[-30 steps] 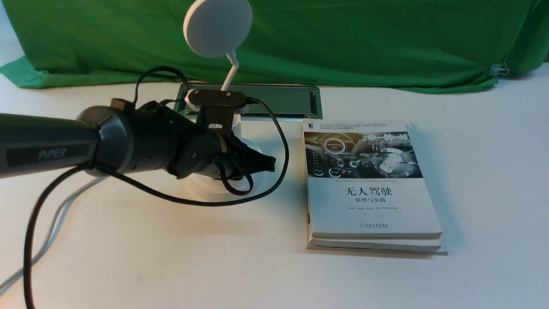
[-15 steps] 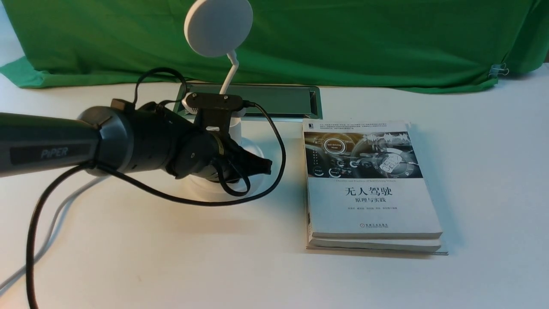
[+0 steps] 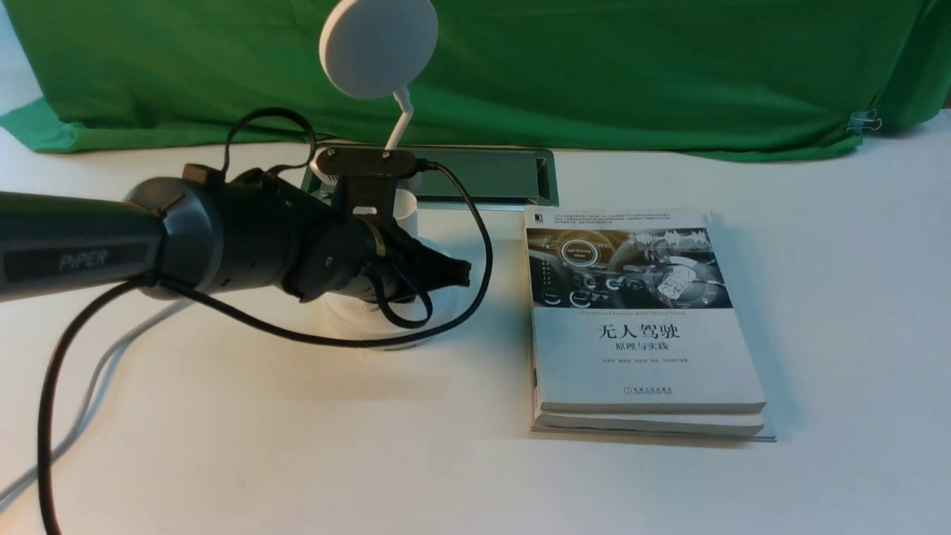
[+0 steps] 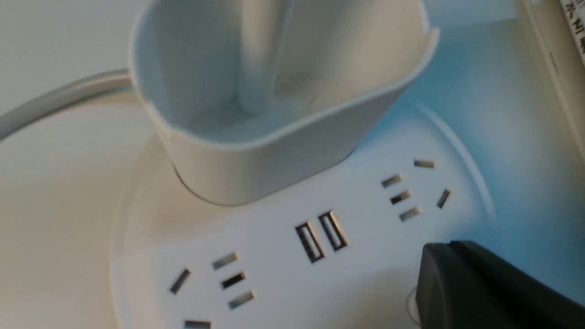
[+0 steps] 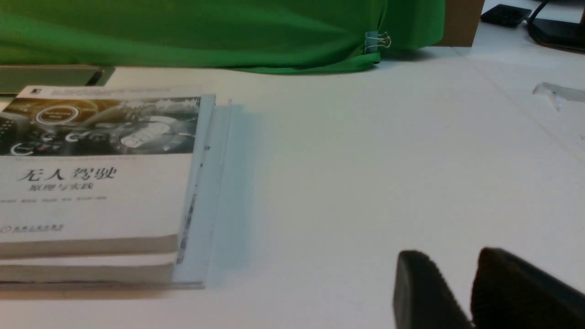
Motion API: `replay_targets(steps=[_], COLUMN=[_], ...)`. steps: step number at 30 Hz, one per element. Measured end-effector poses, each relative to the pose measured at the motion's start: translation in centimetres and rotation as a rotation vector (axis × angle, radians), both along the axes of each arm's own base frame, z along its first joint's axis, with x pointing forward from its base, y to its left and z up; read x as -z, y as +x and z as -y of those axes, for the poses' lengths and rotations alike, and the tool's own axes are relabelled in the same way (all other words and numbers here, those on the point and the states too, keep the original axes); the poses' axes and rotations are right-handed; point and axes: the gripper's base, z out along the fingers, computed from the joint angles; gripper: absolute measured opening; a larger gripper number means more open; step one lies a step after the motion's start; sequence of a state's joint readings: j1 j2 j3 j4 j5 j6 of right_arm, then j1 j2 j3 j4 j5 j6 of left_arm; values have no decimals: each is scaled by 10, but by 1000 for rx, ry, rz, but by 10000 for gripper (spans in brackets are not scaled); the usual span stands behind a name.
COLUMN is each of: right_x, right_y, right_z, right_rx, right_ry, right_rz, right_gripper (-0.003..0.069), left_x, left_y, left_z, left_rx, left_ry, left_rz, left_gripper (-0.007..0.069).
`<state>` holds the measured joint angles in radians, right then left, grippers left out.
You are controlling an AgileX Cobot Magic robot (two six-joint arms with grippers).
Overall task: Turn on the desk lamp on the white desktop with your hand.
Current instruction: 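Press the power button on the lamp base to turn the lamp on with the left gripper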
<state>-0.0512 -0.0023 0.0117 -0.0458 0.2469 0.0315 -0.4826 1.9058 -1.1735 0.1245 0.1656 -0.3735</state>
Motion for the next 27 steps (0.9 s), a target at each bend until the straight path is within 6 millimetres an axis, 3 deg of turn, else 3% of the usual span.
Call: replay_targets(steps=[27], right_x=[0], right_y=[0], right_z=[0], right_rx=[0], right_ry=[0], right_rz=[0], right_gripper=[241], left_x=[16], left_y=[-2], left_z=[0], left_rx=[-11], left_ry=[-29], left_rz=[-3], left_gripper=[1])
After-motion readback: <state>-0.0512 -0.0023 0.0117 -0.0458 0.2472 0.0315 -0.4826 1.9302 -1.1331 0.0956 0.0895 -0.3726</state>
